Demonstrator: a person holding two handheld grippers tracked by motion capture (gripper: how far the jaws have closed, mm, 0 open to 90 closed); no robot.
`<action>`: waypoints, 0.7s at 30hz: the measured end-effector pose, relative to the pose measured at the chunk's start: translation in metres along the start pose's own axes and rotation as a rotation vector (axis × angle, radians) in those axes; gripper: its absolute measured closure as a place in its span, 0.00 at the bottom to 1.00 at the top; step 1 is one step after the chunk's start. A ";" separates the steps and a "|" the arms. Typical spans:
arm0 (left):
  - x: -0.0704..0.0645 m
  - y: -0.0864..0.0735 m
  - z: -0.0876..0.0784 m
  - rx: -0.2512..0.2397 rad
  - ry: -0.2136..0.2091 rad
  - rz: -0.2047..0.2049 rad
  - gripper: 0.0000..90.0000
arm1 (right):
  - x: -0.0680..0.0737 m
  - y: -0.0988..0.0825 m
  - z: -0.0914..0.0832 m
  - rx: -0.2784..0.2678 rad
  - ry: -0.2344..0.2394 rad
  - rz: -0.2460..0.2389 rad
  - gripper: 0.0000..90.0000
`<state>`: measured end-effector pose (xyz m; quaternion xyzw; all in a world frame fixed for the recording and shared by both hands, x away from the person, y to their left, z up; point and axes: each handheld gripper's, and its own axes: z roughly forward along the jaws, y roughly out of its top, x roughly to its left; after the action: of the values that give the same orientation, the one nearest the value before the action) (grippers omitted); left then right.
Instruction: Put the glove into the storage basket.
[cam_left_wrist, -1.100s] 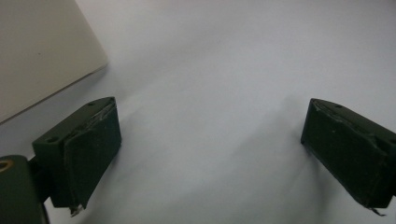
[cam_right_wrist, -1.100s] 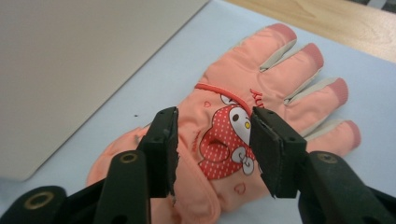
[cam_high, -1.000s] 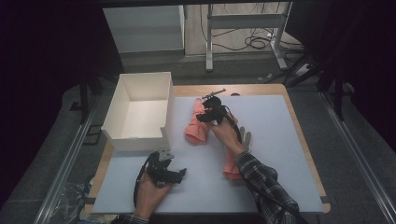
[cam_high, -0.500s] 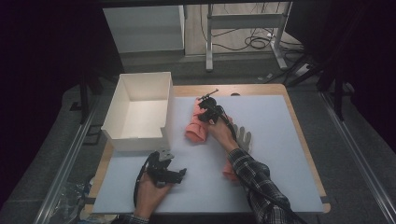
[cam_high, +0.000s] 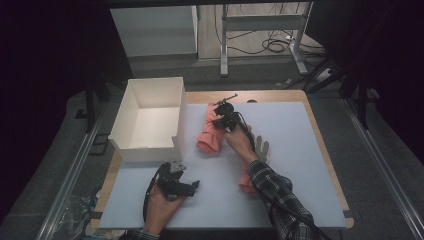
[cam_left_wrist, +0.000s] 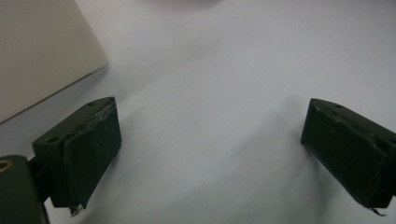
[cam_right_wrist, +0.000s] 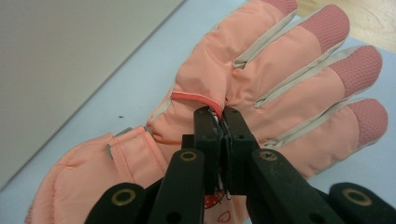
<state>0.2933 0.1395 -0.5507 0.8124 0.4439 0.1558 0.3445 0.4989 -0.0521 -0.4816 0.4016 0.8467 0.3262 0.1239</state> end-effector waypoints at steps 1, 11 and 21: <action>0.000 0.000 0.000 0.001 0.001 0.001 0.05 | 0.003 0.001 -0.004 -0.008 0.008 -0.012 0.96; 0.000 0.000 0.000 0.001 0.001 0.001 0.05 | 0.010 0.003 -0.032 -0.036 0.065 -0.047 0.95; 0.000 0.000 0.000 0.001 0.001 0.002 0.05 | 0.012 0.001 -0.060 -0.058 0.128 -0.069 0.95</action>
<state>0.2933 0.1396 -0.5507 0.8130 0.4432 0.1563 0.3437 0.4633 -0.0701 -0.4346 0.3469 0.8563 0.3714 0.0924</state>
